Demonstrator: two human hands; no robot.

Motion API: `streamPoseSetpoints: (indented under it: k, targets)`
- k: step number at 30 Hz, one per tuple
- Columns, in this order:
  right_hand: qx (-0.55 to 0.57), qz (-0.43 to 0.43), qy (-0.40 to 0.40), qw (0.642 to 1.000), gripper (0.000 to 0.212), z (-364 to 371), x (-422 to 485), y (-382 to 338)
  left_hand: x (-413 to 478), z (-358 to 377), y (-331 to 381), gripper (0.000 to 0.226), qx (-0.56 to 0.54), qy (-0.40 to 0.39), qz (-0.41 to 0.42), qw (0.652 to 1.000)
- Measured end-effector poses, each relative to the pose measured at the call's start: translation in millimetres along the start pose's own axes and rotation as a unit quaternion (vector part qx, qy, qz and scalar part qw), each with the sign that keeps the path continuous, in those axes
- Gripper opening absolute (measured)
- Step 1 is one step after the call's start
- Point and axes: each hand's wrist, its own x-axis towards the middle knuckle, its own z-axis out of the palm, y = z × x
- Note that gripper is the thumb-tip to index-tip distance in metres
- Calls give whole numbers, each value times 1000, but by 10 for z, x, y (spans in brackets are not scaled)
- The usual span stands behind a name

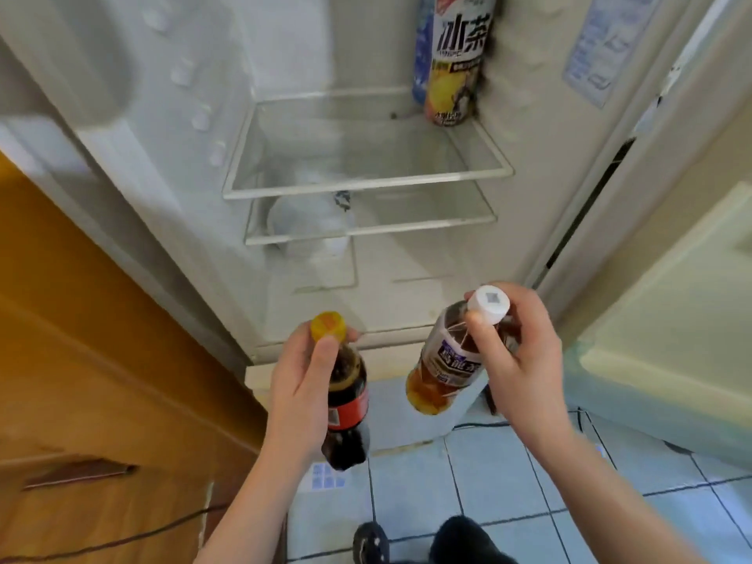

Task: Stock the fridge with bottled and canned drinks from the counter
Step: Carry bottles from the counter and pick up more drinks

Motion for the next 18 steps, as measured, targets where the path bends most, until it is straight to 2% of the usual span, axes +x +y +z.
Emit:
streamPoseSetpoints:
  k: [3, 7, 12, 18]
  targets:
    - [4, -42, 50, 998, 14, 96, 483, -180, 571, 53, 259, 38, -44, 0, 36, 998]
    - [22, -96, 94, 991, 12, 184, 1149, -379, 1251, 181, 642, 29, -113, 3, 68, 991]
    - [37, -151, 137, 978, 13, 247, 1943, -545, 2033, 430, 1147, 29, -104, -18, 170, 980]
    - [35, -156, 161, 974, 16, 361, 2763, -533, 2853, 829, 1444, 30, -102, 16, 203, 974]
